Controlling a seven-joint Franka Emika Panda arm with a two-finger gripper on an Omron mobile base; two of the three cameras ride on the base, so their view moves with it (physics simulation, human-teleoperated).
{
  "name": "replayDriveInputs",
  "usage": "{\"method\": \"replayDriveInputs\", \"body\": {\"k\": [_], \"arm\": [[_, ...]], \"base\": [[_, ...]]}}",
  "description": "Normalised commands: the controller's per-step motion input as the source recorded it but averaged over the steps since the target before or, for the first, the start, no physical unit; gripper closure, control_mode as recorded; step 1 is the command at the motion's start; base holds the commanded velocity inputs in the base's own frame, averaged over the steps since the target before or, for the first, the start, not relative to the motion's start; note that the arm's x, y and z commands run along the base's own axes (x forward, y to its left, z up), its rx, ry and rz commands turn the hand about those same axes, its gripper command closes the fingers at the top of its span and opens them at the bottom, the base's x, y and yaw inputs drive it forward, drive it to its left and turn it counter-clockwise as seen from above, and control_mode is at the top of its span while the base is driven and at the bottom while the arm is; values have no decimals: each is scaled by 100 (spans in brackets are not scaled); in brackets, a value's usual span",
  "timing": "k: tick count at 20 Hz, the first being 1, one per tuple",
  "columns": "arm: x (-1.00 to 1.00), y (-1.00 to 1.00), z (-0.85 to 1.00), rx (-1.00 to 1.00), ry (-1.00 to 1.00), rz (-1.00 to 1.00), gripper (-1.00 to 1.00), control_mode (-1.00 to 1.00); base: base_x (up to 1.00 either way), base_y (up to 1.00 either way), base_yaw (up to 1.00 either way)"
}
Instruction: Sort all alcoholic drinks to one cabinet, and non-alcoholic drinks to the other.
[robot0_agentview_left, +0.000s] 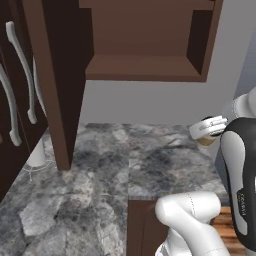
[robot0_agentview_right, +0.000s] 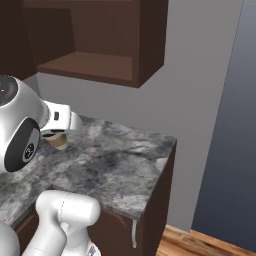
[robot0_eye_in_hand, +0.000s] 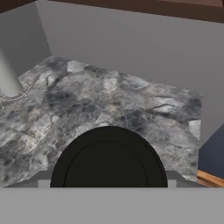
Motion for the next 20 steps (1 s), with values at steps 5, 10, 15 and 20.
{"method": "replayDriveInputs", "body": {"k": [5,10,15,20], "arm": [[0,0,0,0,0,0,100,100],[0,0,4,0,-3,0,100,-100],[0,0,30,0,-16,0,100,-100],[9,8,31,0,-10,0,100,-100]], "base": [[0,0,0],[-2,0,0],[0,0,0],[0,0,0]]}}
